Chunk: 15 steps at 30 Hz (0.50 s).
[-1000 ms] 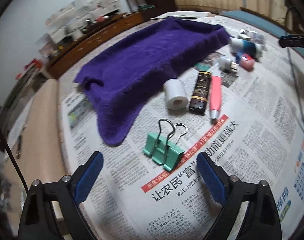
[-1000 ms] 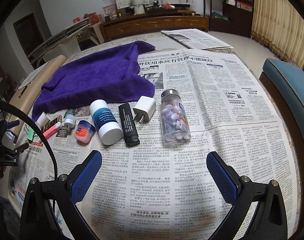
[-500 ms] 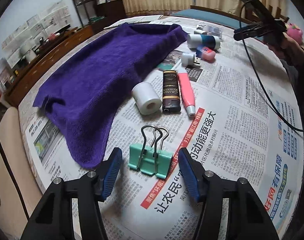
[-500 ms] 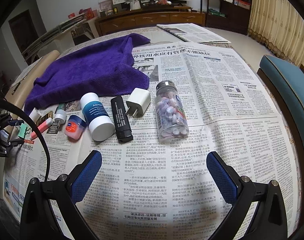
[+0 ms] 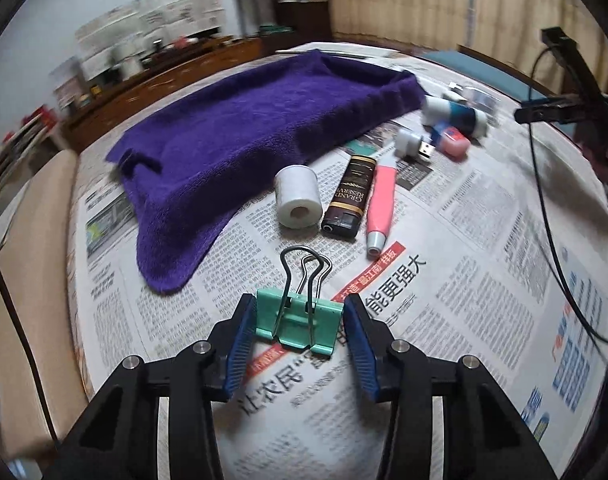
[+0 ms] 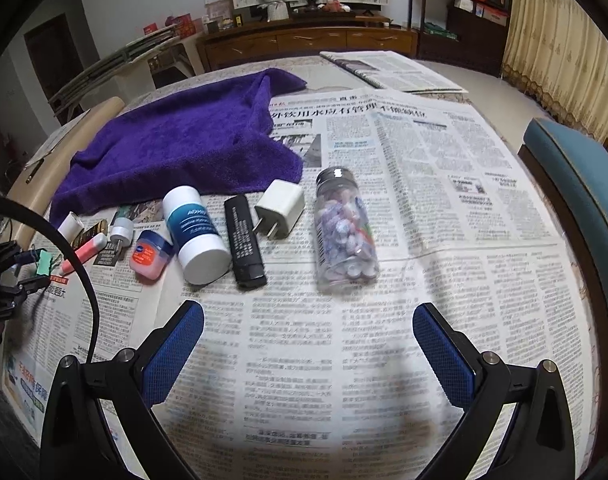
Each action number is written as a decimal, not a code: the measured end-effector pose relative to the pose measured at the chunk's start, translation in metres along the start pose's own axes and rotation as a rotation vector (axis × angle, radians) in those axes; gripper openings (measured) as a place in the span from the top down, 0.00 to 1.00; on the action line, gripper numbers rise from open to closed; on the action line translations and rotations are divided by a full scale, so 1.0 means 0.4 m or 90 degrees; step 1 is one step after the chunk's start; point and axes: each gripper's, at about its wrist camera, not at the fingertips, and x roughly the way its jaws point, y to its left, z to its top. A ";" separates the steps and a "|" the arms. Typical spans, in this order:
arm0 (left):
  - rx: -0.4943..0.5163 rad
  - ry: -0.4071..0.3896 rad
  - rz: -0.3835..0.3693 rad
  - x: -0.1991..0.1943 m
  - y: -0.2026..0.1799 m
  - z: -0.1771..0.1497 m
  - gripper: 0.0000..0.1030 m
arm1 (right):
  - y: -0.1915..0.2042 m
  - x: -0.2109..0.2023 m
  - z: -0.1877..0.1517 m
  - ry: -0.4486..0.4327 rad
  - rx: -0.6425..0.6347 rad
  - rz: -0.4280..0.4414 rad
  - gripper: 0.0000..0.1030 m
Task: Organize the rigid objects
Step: 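Grasp the clear pill bottle with the right tool while the left tool lifts the clip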
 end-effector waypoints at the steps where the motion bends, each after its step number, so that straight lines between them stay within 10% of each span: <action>1: -0.030 0.002 0.010 0.001 -0.005 -0.001 0.58 | -0.005 0.001 0.005 -0.004 -0.004 -0.010 0.00; 8: -0.127 -0.005 0.070 -0.005 -0.026 -0.011 0.58 | -0.048 0.051 0.058 -0.007 -0.041 -0.052 0.05; 15: -0.156 -0.005 0.084 0.000 -0.028 -0.007 0.58 | -0.047 0.147 0.105 0.032 -0.089 -0.019 0.34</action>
